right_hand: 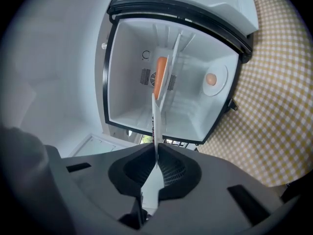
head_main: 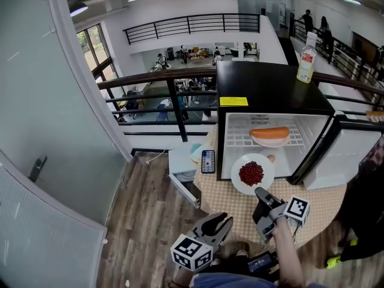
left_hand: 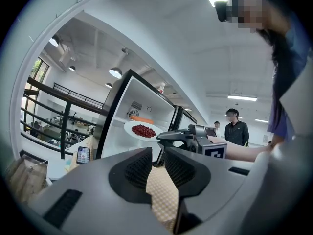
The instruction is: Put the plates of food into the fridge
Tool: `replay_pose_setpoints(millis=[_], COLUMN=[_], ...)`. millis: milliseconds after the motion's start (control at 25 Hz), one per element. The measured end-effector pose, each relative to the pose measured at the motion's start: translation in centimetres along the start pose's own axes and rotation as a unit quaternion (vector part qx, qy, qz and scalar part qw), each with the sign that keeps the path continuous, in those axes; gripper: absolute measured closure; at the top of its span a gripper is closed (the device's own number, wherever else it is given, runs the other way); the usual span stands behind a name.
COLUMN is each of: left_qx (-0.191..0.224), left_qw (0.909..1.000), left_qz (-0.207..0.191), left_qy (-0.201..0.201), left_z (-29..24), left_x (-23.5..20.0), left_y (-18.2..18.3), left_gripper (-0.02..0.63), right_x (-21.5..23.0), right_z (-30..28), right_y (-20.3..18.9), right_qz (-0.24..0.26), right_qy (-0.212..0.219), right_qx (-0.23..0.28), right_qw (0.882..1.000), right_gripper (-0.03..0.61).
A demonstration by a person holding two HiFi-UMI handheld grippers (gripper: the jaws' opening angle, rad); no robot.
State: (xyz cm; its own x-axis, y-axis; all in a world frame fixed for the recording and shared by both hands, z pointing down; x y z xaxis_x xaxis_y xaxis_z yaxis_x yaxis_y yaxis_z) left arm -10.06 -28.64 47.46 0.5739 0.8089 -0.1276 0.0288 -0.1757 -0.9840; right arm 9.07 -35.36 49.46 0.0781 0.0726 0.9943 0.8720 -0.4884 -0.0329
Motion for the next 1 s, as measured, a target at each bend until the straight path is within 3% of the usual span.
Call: replay_pose_setpoints(millis=[120, 320, 600, 1000], left_qx=[-0.006, 0.008, 0.001, -0.003], left_qw=[0.9999, 0.9993, 0.9987, 0.9981], left_qz=[-0.004, 0.001, 0.006, 0.007], left_qy=[0.015, 0.037, 0.051, 0.061], left_z=[-0.9, -2.6, -4.4, -6.0], left_x=[-0.9, -1.4, -1.5, -2.6], left_y=[0.1, 1.2, 1.1, 1.3], left_gripper=[0.523, 0.523, 0.523, 0.523], right_x=[-0.6, -1.2, -0.9, -0.4], right_z=[-2.4, -4.8, -6.4, -7.9], right_y=[1.5, 3.3, 4.0, 5.5], right_qz=[-0.004, -0.059, -0.077, -0.139], right_qy=[0.003, 0.02, 0.011, 0.017], right_qx=[-0.012, -0.039, -0.085, -0.086], right_qw=[1.0, 0.997, 0.993, 0.986], right_gripper=[0.552, 0.553, 0.552, 0.554])
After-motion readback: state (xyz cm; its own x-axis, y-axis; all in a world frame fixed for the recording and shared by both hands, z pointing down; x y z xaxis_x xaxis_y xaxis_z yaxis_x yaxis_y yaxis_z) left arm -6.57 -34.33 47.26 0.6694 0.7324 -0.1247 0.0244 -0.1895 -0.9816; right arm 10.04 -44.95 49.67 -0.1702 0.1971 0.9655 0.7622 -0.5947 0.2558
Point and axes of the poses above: the fingertips, and each gripper's own axes: z backward along the fingers, x to its right, y out of its top, the point moved 5 cm from there along z, backward along the fingers, and after that the axes turned 10 degrees about -z, right-handed, at the moved point
